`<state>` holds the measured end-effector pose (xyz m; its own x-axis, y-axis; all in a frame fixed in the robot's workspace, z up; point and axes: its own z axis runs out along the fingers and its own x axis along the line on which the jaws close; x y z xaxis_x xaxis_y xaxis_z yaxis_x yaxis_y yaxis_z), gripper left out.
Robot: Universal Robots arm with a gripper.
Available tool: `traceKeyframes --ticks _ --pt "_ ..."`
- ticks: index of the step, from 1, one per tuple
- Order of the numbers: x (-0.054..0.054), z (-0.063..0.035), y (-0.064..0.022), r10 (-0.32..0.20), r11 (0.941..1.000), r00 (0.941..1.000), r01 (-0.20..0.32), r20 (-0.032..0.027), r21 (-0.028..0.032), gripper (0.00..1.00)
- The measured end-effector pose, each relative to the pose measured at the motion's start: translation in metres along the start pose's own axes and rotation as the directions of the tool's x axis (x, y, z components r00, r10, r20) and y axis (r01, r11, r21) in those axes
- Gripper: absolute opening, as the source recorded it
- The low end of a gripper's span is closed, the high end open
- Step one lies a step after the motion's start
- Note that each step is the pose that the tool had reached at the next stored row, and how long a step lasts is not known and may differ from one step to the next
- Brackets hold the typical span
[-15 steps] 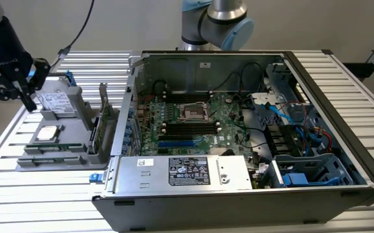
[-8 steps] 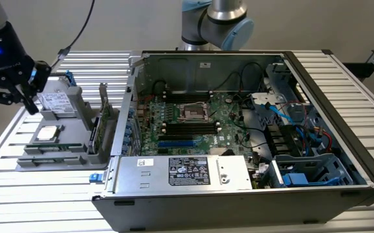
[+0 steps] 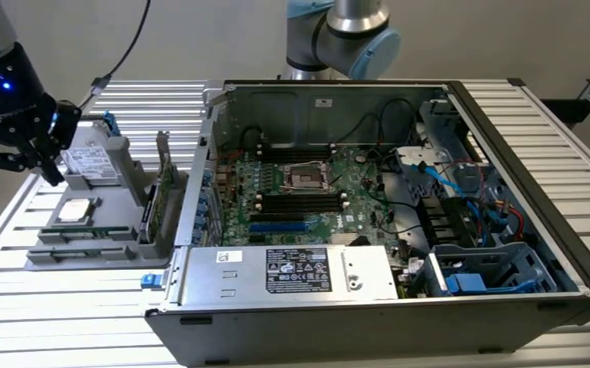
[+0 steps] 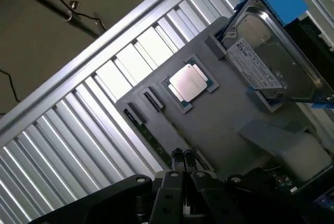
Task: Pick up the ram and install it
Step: 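Pick up the ram and move it above insertion slot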
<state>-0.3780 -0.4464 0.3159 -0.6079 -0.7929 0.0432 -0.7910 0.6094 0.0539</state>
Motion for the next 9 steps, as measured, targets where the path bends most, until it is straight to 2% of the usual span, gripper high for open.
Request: traceKeyframes --ticks 4,9 --pt "-0.0002 0.0040 -0.0002 -0.073 0.9973 0.9973 0.073 -0.0037 0.0035 0.10" --pt "-0.0003 0.0066 -0.0004 -0.163 0.9867 0.9867 0.163 -0.0072 0.0058 0.10"
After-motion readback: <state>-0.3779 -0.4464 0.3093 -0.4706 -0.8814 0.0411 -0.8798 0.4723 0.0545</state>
